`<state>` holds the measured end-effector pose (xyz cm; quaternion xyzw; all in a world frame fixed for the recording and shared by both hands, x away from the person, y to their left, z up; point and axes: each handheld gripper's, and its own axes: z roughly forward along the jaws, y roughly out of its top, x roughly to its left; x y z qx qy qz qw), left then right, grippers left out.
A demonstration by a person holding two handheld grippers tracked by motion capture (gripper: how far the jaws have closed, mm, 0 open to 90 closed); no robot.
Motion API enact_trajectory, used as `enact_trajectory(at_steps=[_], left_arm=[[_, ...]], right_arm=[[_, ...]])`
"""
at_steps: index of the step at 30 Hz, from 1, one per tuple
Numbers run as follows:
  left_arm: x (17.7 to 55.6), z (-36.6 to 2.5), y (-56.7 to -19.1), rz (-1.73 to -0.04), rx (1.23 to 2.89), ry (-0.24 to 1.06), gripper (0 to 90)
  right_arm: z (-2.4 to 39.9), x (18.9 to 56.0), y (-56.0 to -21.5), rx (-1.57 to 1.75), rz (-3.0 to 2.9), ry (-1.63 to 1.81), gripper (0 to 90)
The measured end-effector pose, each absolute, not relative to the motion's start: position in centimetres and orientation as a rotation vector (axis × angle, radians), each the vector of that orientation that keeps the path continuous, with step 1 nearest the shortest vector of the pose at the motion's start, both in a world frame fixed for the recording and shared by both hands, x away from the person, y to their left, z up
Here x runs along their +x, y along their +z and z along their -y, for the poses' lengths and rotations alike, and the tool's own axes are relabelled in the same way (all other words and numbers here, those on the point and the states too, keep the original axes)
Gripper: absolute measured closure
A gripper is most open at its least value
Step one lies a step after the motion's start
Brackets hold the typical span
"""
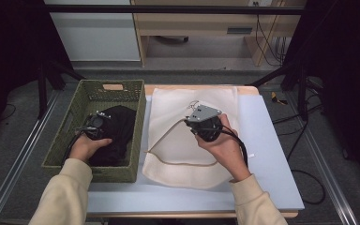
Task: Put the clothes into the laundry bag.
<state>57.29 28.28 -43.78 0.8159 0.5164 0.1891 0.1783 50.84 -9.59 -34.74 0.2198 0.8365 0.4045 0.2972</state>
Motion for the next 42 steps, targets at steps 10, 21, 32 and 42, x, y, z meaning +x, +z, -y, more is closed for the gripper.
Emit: enact_trajectory(at_steps=[10, 21, 32, 42], left_arm=[[57.2, -27.6, -42.7, -1.453, 2.318, 0.589, 58.3], [56.0, -27.9, -39.4, -1.381, 2.160, 0.739, 61.6], [54.0, -28.5, -35.8, -1.322, 2.031, 0.827, 61.7], [51.2, -28.6, -32.5, -1.233, 1.919, 0.881, 61.8]], right_arm=[[9.8, 50.9, -34.6, 0.588, -2.219, 1.082, 86.8], [10.0, 50.9, -34.6, 0.591, -2.216, 1.082, 86.9], [10.1, 51.0, -34.7, 0.596, -2.216, 1.090, 87.0], [10.2, 51.1, -34.7, 0.602, -2.215, 1.087, 87.0]])
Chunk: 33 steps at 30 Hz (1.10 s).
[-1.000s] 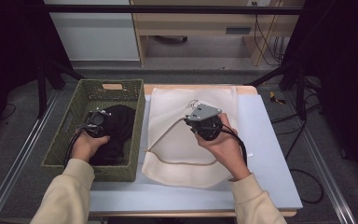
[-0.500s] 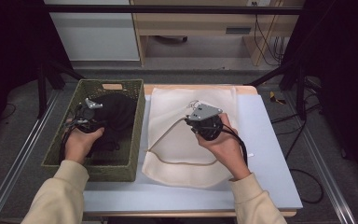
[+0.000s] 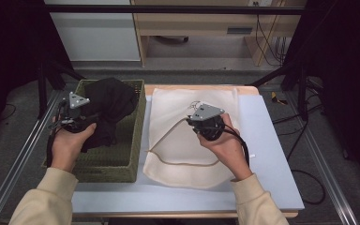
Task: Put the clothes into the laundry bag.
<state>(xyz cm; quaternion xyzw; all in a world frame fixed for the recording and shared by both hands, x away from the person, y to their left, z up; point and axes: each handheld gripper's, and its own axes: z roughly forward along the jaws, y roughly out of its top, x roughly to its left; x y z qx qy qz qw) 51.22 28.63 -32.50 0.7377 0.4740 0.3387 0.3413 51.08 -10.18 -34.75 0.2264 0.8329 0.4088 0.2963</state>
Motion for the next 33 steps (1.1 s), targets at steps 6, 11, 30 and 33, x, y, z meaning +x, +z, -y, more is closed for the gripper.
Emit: enact_trajectory(at_steps=[6, 11, 30, 33], left_arm=[[49.1, -28.2, -30.9, -1.155, 1.891, 0.909, 61.7], [46.9, -27.2, -29.7, -1.078, 1.897, 0.901, 61.7], [41.4, -22.4, -28.6, -0.834, 1.969, 0.809, 61.6], [40.7, -21.8, -28.8, -0.795, 2.003, 0.786, 61.6]], right_arm=[[10.2, 51.2, -34.7, 0.603, -2.215, 1.091, 86.9], [10.1, 51.2, -34.9, 0.604, -2.220, 1.083, 87.0], [10.0, 51.4, -35.2, 0.608, -2.241, 1.103, 87.0], [9.9, 51.5, -35.2, 0.615, -2.247, 1.106, 87.0]])
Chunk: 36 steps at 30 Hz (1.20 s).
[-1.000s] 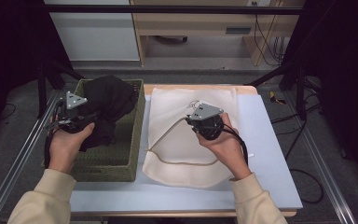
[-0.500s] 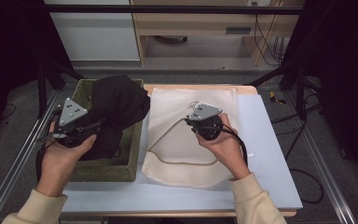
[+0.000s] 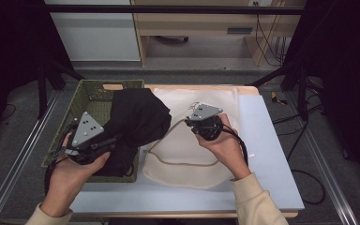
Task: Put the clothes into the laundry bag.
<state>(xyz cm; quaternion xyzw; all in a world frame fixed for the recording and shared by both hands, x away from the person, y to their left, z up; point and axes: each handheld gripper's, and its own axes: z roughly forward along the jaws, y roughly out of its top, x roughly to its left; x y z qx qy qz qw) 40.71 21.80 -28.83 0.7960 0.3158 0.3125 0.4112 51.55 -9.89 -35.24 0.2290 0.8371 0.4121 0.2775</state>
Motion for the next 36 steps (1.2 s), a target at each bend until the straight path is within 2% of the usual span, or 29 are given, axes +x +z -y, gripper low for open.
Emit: enact_trajectory(at_steps=[14, 29, 36], left_arm=[[38.7, -19.4, -29.6, -0.690, 2.051, 0.721, 61.5], [39.4, -16.3, -31.0, -0.631, 2.092, 0.659, 61.5], [39.5, -16.1, -31.3, -0.608, 2.120, 0.643, 61.5]], right_arm=[[9.8, 52.2, -34.5, 0.657, -2.268, 1.147, 87.1], [9.7, 53.0, -33.4, 0.657, -2.310, 1.138, 87.1], [9.9, 53.6, -32.8, 0.658, -2.338, 1.132, 87.2]])
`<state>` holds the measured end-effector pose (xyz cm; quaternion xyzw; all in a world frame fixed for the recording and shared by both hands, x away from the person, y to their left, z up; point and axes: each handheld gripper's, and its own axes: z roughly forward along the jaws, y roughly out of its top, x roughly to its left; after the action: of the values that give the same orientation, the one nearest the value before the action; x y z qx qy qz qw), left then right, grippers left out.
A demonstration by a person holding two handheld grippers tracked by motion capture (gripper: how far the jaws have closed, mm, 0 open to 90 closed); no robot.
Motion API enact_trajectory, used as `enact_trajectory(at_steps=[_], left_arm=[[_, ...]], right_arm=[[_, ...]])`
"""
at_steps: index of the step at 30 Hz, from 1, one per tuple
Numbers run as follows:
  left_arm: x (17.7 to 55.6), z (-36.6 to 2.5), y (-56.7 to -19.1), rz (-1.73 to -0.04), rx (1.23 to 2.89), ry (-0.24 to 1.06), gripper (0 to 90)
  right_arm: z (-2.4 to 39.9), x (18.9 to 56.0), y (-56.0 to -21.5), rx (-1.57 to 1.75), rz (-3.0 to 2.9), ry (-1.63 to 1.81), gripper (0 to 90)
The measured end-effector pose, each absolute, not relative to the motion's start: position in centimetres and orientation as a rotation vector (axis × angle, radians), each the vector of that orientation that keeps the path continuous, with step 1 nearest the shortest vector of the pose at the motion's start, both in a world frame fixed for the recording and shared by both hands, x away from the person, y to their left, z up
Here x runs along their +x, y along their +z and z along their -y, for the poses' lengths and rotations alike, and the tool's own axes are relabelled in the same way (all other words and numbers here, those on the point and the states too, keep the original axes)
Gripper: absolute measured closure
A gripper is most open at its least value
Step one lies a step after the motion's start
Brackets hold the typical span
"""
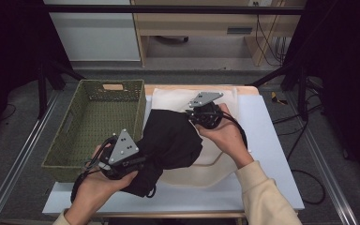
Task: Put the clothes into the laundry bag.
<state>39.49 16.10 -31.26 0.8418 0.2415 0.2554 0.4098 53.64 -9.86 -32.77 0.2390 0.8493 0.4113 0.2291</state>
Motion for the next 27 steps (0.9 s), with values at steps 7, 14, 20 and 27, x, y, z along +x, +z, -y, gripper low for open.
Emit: enact_trajectory(at_steps=[7, 14, 20, 27], left_arm=[[39.3, -14.9, -31.8, -0.587, 2.135, 0.607, 61.4], [39.6, -14.3, -32.0, -0.573, 2.134, 0.592, 61.3], [39.3, -13.7, -32.6, -0.525, 2.181, 0.586, 61.3], [39.7, -12.4, -33.8, -0.509, 2.222, 0.580, 61.2]], right_arm=[[9.5, 54.3, -31.9, 0.636, -2.354, 1.102, 87.2], [9.8, 54.5, -31.6, 0.640, -2.363, 1.084, 87.3], [10.1, 54.9, -31.3, 0.643, -2.371, 1.086, 87.3], [9.7, 54.8, -30.9, 0.624, -2.374, 1.069, 87.2]])
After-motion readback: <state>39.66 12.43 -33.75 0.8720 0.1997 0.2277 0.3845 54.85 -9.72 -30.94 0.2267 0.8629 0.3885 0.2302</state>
